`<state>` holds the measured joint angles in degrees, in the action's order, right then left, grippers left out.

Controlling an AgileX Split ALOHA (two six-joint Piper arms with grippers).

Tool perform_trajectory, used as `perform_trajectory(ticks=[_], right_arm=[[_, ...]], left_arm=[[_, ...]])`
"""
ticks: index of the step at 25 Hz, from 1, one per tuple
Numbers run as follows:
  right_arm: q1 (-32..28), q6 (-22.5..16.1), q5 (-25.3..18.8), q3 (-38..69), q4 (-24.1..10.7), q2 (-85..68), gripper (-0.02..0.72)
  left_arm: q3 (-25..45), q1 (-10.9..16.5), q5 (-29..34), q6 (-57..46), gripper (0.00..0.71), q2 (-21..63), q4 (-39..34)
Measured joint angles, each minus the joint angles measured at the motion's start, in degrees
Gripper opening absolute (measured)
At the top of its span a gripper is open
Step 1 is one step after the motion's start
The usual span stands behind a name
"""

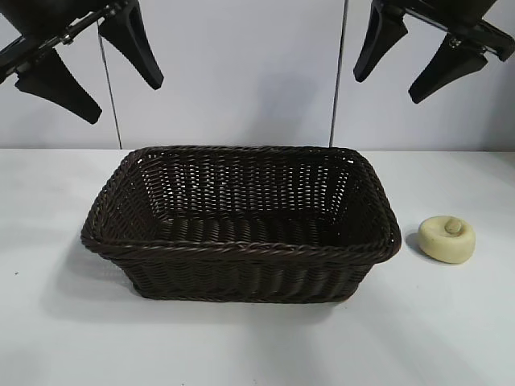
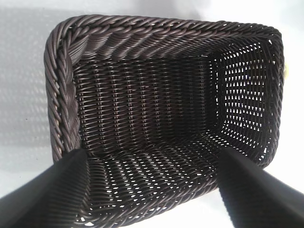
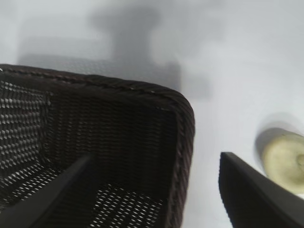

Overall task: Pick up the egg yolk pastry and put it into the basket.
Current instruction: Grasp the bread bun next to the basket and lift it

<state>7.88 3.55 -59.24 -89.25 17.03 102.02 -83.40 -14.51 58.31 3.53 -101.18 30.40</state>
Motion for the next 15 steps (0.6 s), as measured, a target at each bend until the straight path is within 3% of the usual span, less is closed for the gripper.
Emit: perform_trajectory(ticks=[3,7,15], right_arm=[[0.0,0.29,-1.11,0.0,-5.46,0.0,0.519],[-1.01,-0.19,-1.71,0.0,-10.05,0.0,0.519],[-8.2,-0.96,-3.99,0.25,-12.1,1.69,0.519]], left_arm=[[0.0,0.0,0.0,0.0,0.553,0.0,0.0],[0.0,0.0,0.0,0.0,0.553,0.0,0.0],[0.0,0.0,-0.04,0.0,0.553,0.0,0.0]])
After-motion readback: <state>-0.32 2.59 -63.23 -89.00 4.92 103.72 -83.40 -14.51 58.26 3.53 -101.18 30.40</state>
